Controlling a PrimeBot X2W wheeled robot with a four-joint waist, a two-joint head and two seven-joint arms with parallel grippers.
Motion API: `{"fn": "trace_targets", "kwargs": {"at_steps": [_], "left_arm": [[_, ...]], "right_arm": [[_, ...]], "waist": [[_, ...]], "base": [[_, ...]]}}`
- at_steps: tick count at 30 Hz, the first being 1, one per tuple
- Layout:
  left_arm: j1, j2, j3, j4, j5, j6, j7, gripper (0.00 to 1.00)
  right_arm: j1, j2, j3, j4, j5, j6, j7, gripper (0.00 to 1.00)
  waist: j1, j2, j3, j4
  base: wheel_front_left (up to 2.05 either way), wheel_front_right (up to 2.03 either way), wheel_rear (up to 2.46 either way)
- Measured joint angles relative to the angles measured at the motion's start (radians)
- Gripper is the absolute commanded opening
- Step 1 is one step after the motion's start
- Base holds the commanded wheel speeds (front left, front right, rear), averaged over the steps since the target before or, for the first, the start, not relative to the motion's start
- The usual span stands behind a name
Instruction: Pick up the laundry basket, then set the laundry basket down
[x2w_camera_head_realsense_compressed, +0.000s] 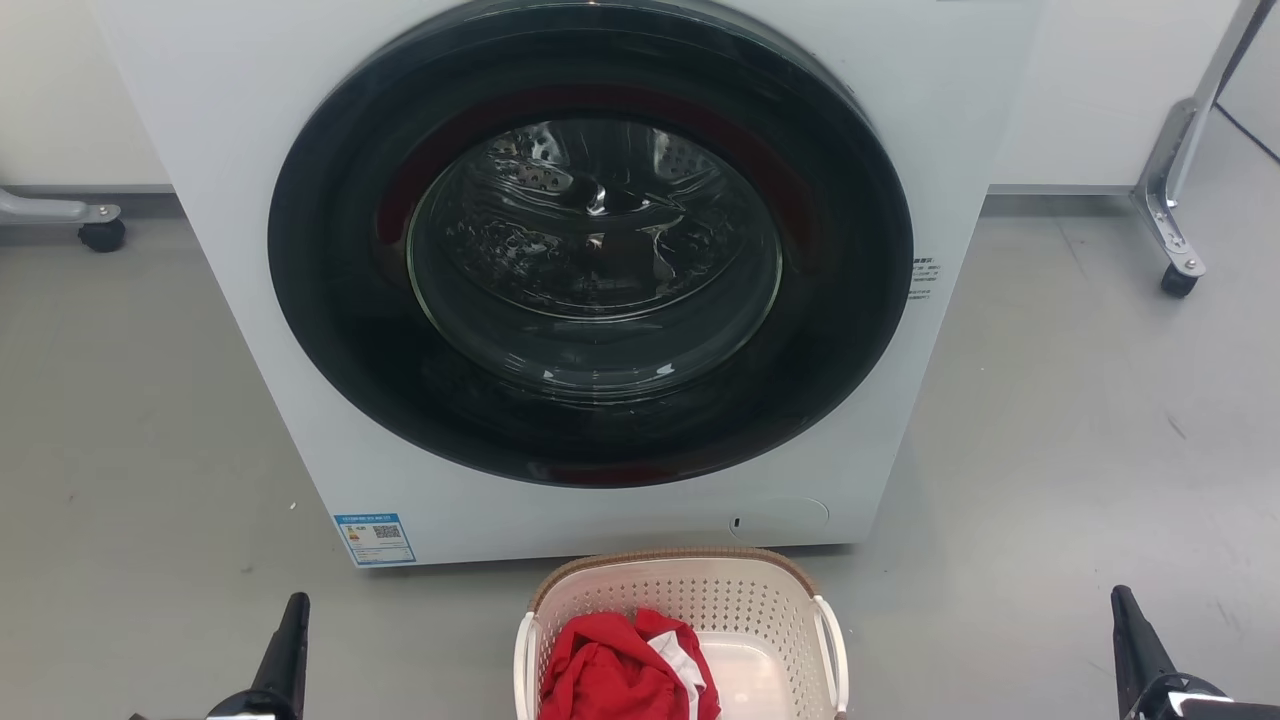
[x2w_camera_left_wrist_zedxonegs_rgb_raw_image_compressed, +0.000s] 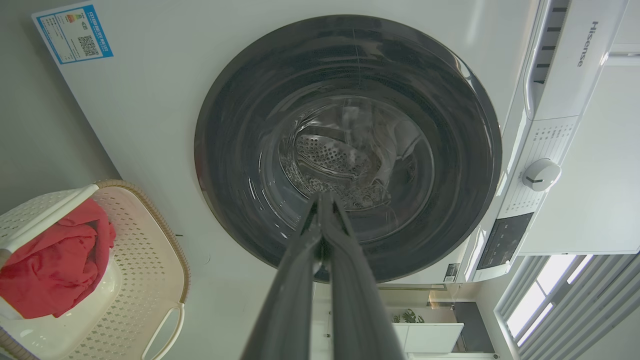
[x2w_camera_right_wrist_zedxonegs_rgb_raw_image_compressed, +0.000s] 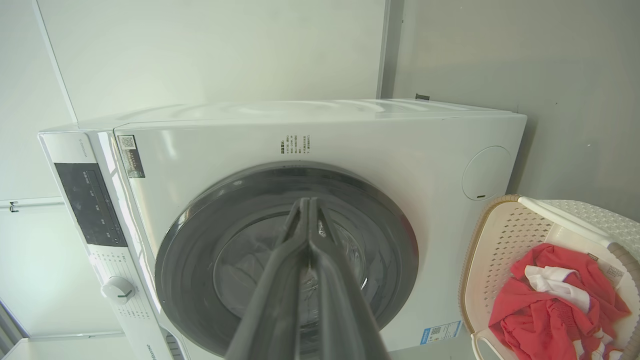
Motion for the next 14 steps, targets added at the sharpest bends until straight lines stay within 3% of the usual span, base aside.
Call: {"fn": "trace_targets", "kwargs": {"at_steps": [14], "left_arm": [[0.000,0.000,0.000,0.000,0.000,0.000,0.000,0.00]], "right_arm": [[0.000,0.000,0.000,0.000,0.000,0.000,0.000,0.00]], "waist": [[0.0000,0.0000,0.000,0.000]], "base": [[0.00,0.00,0.00]]}}
